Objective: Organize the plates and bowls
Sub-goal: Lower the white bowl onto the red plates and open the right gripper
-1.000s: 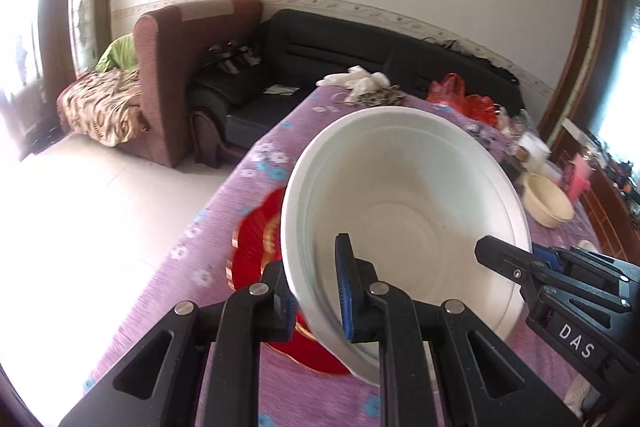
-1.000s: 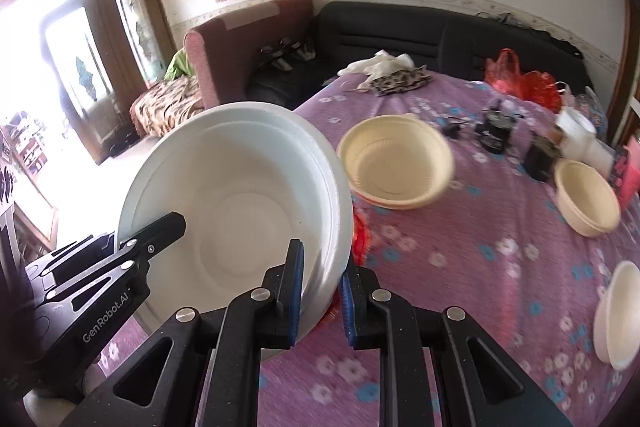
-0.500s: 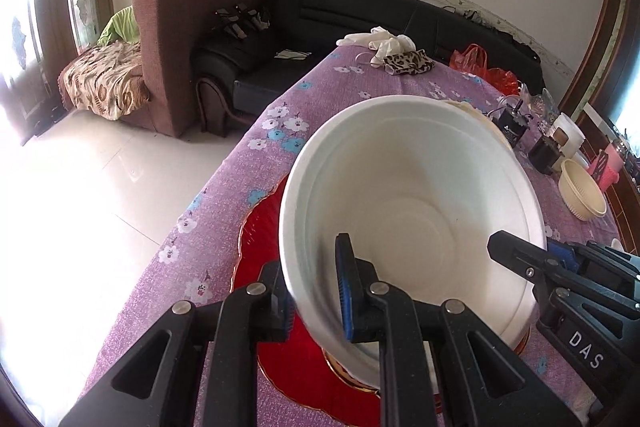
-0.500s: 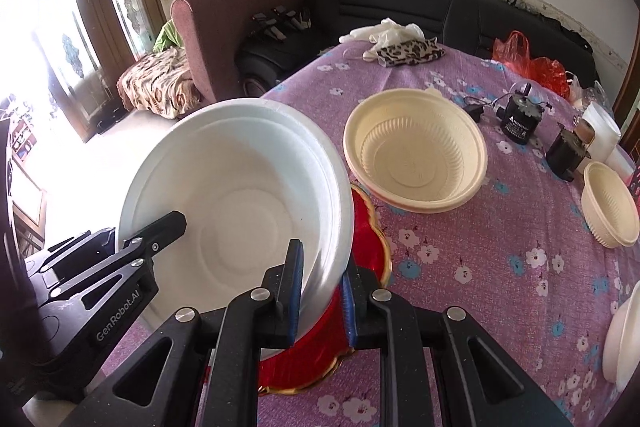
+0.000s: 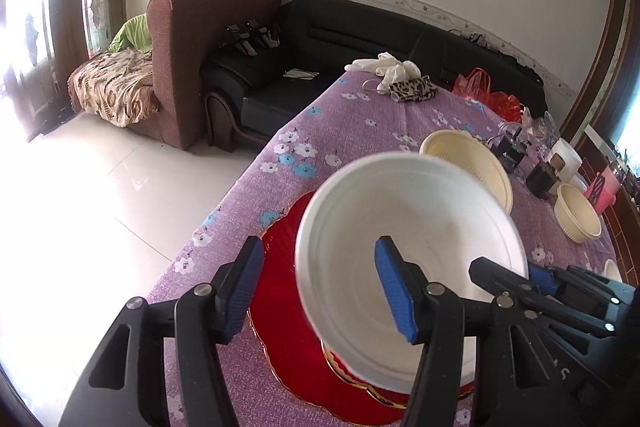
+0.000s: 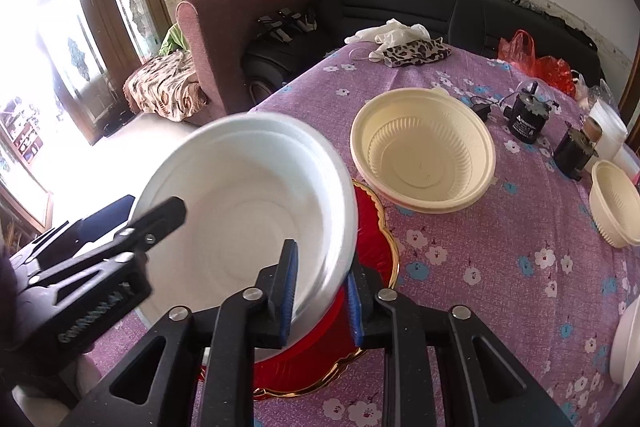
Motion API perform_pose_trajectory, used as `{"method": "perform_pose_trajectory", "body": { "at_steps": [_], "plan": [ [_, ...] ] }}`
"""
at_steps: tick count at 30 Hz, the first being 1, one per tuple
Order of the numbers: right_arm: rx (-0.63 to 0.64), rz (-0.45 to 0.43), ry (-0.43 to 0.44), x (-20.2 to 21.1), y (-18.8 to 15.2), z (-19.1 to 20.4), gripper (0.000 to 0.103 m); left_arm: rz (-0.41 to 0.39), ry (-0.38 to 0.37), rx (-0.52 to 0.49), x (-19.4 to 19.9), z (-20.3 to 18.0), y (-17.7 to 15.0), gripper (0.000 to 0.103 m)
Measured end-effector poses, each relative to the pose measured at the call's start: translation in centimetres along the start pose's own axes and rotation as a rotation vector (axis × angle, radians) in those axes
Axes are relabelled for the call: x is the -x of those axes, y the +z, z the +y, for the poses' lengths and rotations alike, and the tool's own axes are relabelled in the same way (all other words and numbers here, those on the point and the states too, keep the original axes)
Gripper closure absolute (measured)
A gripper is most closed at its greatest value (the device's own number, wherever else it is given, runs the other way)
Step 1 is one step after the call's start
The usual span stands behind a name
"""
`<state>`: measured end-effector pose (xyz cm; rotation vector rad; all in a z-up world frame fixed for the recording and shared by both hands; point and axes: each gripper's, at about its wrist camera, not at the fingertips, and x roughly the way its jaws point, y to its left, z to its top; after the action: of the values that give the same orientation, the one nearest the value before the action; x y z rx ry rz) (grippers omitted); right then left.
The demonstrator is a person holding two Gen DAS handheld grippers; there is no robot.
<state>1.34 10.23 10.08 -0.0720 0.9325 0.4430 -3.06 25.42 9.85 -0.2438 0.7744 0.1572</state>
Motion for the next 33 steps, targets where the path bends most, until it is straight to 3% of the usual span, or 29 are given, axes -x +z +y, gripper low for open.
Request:
{"method": "perform_pose_trajectory", "body": {
  "at_steps": [6, 9, 14, 21, 26, 33],
  "plan": [
    [-0.034, -0.021, 0.007, 0.8, 0.0, -0.7, 0.051, -0.035, -0.014, 0.029, 1.6, 0.6, 0.2, 0.042],
    [-0.038, -0.03, 0.007, 1.1, -0.1, -0.7, 0.045, -0.051, -0.017, 0.038, 2.4, 0.8, 0.1, 0.039],
    [-0.059, -0.047, 0.012, 1.8, -0.3, -0.9, 0.045, -0.077, -0.022, 0.036, 3.8, 0.8, -0.1, 0.036],
    [-0.1, -0.1, 0.017, 4.5, -1.6, -2.2, 0.043, -0.125, -0.026, 0.031, 6.6, -0.1, -1.0, 0.024],
    [-0.117, -0.119, 0.017, 6.1, -3.3, -3.3, 0.039, -0.194, 0.06, -0.058, 8.6, -2.9, -2.3, 0.009],
    [-0.172, -0.129, 0.02, 7.9, -7.0, -5.8, 0.038, -0.19, -0.002, -0.17, 10.8, -7.4, -5.2, 0.009]
  ]
}}
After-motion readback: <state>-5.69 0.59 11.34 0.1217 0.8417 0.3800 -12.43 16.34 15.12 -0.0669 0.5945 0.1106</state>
